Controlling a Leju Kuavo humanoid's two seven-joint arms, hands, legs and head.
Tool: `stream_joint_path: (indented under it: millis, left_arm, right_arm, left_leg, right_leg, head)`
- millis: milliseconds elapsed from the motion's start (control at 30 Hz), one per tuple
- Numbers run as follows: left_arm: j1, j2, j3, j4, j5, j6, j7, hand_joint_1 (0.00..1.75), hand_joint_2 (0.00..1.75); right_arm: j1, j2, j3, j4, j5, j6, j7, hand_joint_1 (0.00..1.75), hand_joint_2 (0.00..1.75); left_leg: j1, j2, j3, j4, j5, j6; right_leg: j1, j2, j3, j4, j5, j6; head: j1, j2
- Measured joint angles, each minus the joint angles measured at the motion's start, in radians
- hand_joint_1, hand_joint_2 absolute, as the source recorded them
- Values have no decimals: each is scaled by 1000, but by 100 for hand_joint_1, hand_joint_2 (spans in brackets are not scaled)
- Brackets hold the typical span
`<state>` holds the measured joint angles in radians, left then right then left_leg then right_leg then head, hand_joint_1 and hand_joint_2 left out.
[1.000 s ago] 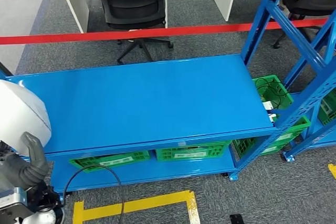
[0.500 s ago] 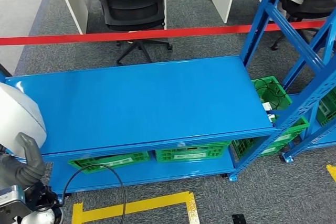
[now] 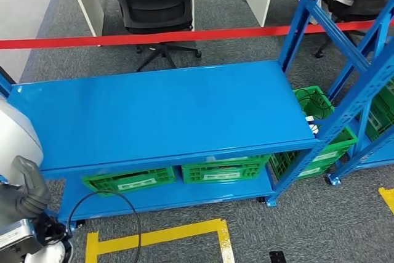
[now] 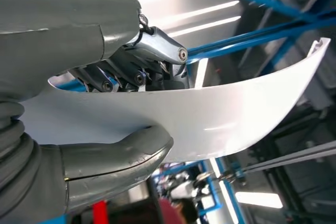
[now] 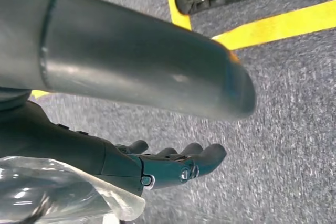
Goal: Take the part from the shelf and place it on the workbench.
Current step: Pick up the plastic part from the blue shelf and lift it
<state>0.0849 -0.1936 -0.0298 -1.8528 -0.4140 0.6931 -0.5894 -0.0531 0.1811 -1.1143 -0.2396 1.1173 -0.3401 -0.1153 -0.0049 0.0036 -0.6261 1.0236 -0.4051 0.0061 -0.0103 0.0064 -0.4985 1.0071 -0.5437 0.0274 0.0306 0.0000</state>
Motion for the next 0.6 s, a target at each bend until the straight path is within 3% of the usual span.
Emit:
stream_joint_path:
  millis: [67,133,200,233,267,300,367,433,533,567,600]
  left_arm:
    - [-2,-17,23,0,-44,0,-32,175,175]
    - [-5,-37,47,0,-83,0,-62,175,175]
    - [-8,-53,66,0,-99,0,-73,175,175]
    - [-9,-59,74,0,-101,0,-75,175,175]
    - [-9,-63,81,0,-101,0,-75,175,175]
    - [-10,-67,87,0,-101,0,-75,175,175]
    - [-13,-72,95,0,-100,0,-75,175,175]
    - [-17,-77,99,-1,-99,0,-75,175,175]
    - [-20,-81,108,-2,-98,0,-74,175,175]
    - [-20,-82,110,-2,-98,0,-72,175,175]
    - [-21,-83,112,-2,-97,0,-71,175,175]
  right_arm:
    - [2,1,0,0,4,1,1,0,0]
    - [1,3,0,0,9,4,1,0,0]
    - [1,4,0,0,14,7,1,0,0]
    - [1,4,0,0,16,8,1,0,0]
    - [2,5,0,0,17,9,1,0,0]
    - [2,5,0,0,18,10,1,0,0]
    - [2,6,0,0,19,10,2,0,0]
    - [1,8,0,0,18,13,2,0,0]
    - [1,10,0,0,13,31,-9,0,0]
    - [2,10,0,0,12,37,-15,0,0]
    - [2,11,0,0,11,43,-21,0,0]
  left_leg:
    - [1,-1,-11,31,-20,-14]
    - [3,-2,-32,121,-103,-26]
    - [6,-2,-50,232,-192,-31]
    - [7,-2,-48,265,-211,-32]
    - [8,-2,-33,267,-210,-31]
    - [9,-2,-1,231,-190,-29]
    - [9,-3,91,90,-143,-22]
    - [4,-4,147,-11,-125,-13]
    - [-1,-4,141,-31,-112,3]
    - [0,-2,135,-36,-102,11]
    - [1,0,127,-42,-90,20]
  right_leg:
    - [-4,-4,-11,-3,11,-14]
    - [-6,-9,-21,-4,27,-26]
    - [-5,-11,-38,-2,44,-30]
    - [-5,-11,-50,0,52,-29]
    - [-5,-11,-61,3,59,-29]
    - [-5,-11,-72,6,65,-28]
    - [-4,-11,-87,11,75,-23]
    - [-3,-11,-95,12,87,-14]
    - [-6,-10,-102,9,105,5]
    - [-7,-9,-108,15,96,11]
    - [-7,-8,-120,35,70,15]
  head:
    - [-2,0]
    - [-8,0]
    - [-12,0]
    - [-12,0]
    - [-12,0]
    - [-12,0]
    - [-12,0]
    - [-11,0]
    - [-11,0]
    - [-11,0]
    - [-11,0]
